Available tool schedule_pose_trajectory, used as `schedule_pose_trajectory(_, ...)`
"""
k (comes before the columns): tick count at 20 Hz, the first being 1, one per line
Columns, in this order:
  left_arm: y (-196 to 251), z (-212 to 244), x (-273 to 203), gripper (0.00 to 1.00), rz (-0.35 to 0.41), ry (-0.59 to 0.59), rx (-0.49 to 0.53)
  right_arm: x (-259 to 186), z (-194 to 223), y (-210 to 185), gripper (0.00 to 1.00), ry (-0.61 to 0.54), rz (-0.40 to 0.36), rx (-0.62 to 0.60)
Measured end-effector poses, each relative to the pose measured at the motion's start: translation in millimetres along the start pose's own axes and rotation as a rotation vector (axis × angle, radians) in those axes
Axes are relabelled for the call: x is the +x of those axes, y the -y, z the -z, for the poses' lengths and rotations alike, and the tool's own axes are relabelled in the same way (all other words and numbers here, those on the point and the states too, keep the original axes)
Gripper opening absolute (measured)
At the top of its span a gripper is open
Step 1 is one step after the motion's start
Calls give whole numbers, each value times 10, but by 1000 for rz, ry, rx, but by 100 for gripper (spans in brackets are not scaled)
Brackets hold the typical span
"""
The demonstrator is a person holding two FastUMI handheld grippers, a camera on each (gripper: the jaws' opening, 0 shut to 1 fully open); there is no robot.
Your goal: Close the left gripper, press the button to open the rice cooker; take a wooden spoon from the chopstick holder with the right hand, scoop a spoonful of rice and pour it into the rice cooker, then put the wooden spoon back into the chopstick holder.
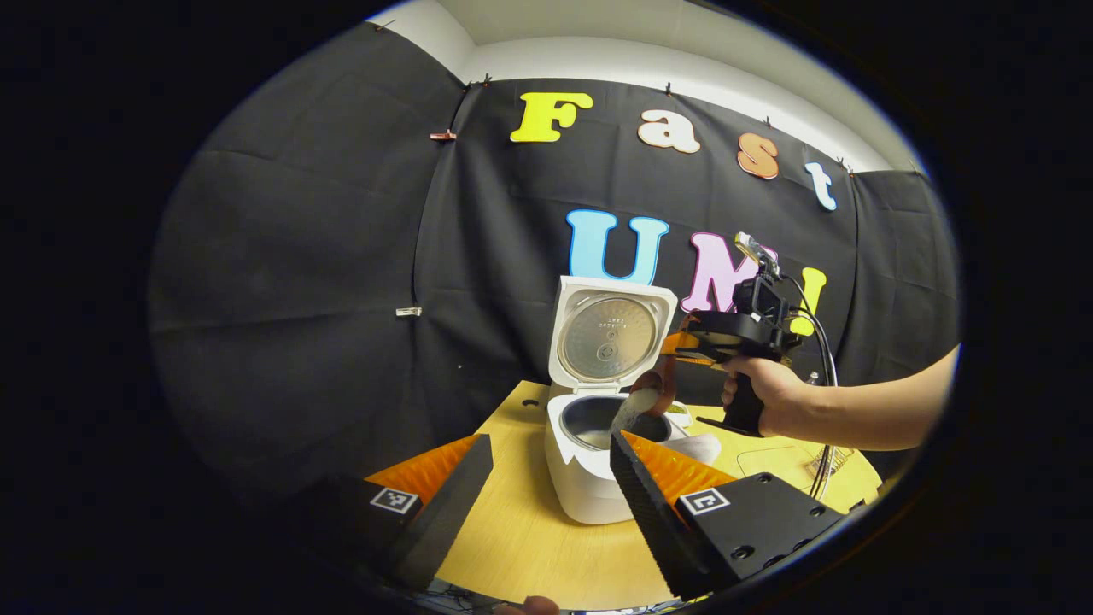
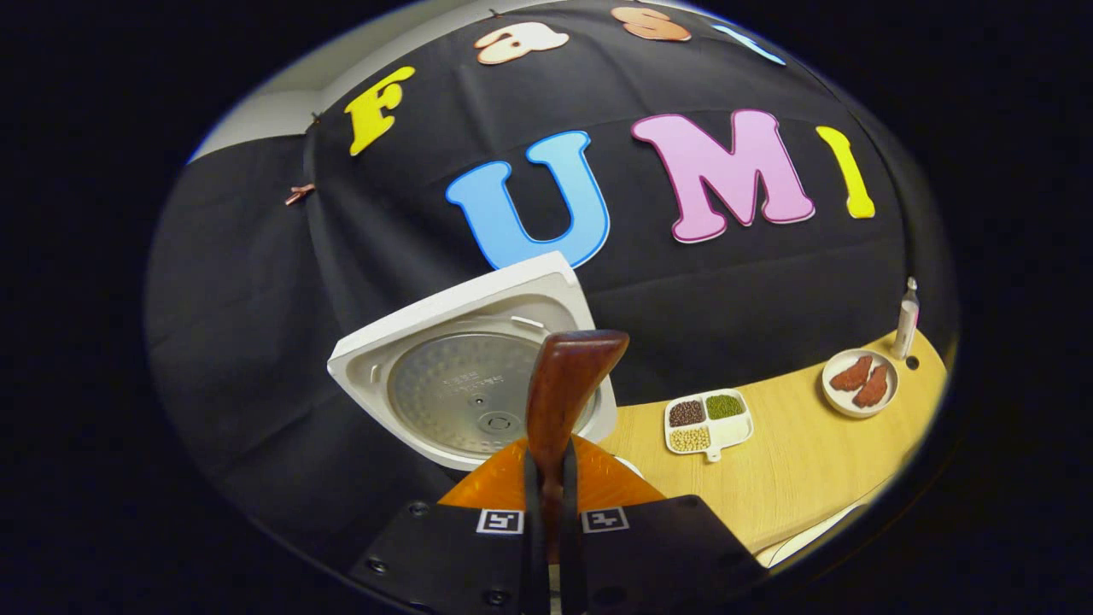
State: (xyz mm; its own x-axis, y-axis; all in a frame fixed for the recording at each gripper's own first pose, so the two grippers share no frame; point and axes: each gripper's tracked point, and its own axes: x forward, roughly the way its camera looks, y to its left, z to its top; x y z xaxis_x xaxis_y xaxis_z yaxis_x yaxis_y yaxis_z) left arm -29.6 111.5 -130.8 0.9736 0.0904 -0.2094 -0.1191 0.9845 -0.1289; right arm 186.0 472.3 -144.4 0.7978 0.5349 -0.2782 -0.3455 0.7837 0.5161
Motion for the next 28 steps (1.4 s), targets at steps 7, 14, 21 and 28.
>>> schedule_pose_trajectory(7,21,19,-78,95,-1,9,-19,-50,-51,-96,10,13,-29,-155)
schedule_pose_trajectory(14,47,45,-113,95,4,3,-25,-95,-247,-297,10,63,-68,-372)
schedule_pose_trajectory(21,81,41,-116,95,12,7,-24,-244,-175,-804,10,129,-212,-778)
schedule_pose_trajectory(28,81,53,-122,95,9,6,-28,-282,-60,-1004,10,159,-251,-982)
